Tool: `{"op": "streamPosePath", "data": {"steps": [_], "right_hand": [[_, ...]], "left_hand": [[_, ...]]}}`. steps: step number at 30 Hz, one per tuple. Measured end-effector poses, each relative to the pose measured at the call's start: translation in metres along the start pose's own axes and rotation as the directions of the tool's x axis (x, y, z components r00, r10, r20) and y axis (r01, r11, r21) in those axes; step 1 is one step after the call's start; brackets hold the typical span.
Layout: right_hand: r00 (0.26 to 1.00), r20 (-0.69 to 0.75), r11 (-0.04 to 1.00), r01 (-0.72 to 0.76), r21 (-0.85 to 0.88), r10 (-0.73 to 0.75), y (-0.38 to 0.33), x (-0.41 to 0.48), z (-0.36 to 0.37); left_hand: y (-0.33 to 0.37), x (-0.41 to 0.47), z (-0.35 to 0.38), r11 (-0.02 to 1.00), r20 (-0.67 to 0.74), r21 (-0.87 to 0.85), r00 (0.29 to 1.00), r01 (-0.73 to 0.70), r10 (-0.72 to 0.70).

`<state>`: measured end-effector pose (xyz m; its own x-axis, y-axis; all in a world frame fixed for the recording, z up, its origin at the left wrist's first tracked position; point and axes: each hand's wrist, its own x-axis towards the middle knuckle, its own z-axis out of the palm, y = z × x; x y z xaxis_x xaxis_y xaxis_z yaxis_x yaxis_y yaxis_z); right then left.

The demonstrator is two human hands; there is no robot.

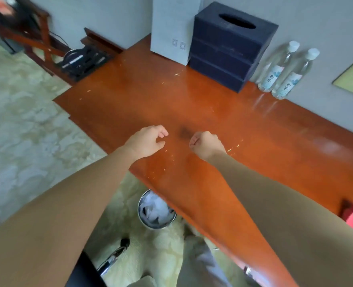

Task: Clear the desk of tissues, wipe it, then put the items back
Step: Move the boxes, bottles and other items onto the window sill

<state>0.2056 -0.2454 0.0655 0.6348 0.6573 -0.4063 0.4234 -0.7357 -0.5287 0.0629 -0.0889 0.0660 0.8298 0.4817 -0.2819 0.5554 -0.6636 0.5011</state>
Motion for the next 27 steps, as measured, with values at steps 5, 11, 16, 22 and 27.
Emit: {"op": "streamPosePath", "data": {"steps": [5, 11, 16, 22, 27], "right_hand": [[0.999, 0.035, 0.997, 0.038, 0.062, -0.041, -0.029, -0.074, 0.085], [0.991, 0.126, 0.997, 0.024, 0.072, -0.033, -0.022, -0.115, 0.197], [0.987, 0.144, 0.998, -0.066, -0.003, 0.066, 0.023, -0.093, 0.273], [0.984, 0.081, 0.986, -0.154, -0.069, 0.159, 0.078, -0.024, 0.357], [0.988, 0.103, 0.991, -0.107, -0.078, 0.114, 0.113, 0.025, 0.408]], "left_hand": [[-0.068, -0.105, 0.033, 0.99, -0.014, -0.122, 0.997, 0.07, -0.072], [-0.151, -0.176, 0.102, 0.977, 0.055, -0.107, 0.983, 0.183, -0.178], [-0.197, -0.175, 0.161, 0.979, 0.072, -0.112, 0.984, 0.172, -0.165], [-0.257, -0.145, 0.237, 0.981, 0.044, -0.089, 0.985, 0.172, -0.168], [-0.282, -0.12, 0.273, 0.984, 0.004, -0.061, 0.985, 0.17, -0.17]]}}
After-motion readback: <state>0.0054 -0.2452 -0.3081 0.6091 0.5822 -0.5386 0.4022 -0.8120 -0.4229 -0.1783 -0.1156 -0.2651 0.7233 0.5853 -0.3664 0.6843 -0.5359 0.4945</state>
